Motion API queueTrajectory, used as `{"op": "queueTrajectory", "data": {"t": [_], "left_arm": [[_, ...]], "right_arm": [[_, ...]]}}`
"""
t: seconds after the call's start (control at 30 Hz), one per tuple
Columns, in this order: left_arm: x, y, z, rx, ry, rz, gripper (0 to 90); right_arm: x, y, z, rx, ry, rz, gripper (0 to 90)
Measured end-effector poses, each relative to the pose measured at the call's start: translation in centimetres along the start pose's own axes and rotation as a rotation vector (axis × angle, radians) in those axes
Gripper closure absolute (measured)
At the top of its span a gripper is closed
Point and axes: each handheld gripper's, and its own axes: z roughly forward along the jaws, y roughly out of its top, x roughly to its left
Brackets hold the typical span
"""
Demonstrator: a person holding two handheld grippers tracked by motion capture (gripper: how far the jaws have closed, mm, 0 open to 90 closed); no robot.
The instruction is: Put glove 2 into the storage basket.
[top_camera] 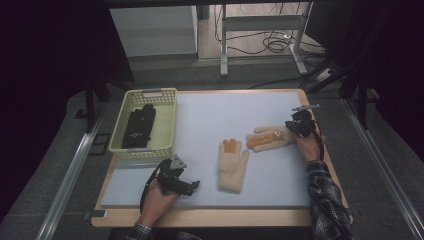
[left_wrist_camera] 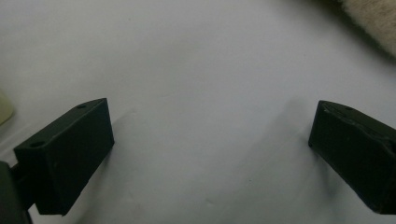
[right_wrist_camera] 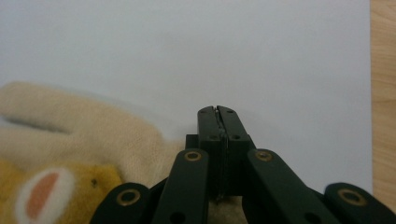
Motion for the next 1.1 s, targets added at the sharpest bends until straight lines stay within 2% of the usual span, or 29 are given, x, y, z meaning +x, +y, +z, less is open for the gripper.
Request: {"op": "queueTrajectory", "data": {"t": [0.5,0.8,0.93,1.1], "left_arm": [[0.0,0.0,0.0,0.0,0.0,0.0,0.1],[0.0,0.0,0.0,-0.002,0.001,-0.002,0.1],[0.0,0.0,0.0,-0.002,0.001,0.002,0.1],[0.0,0.0,0.0,-0.002,0.001,-0.003,0.1]], "right_arm": [[0.8,-3.0,-3.8,0.053,0.065,-0.048,87.1],[1.9,-5.4,-6.3,0.064,0.119,-0.064,86.1],[2.6,-6.8,-7.6,0.064,0.153,-0.074,86.0],[4.2,-8.3,-9.0,0.053,0.204,-0.097,85.6]]}}
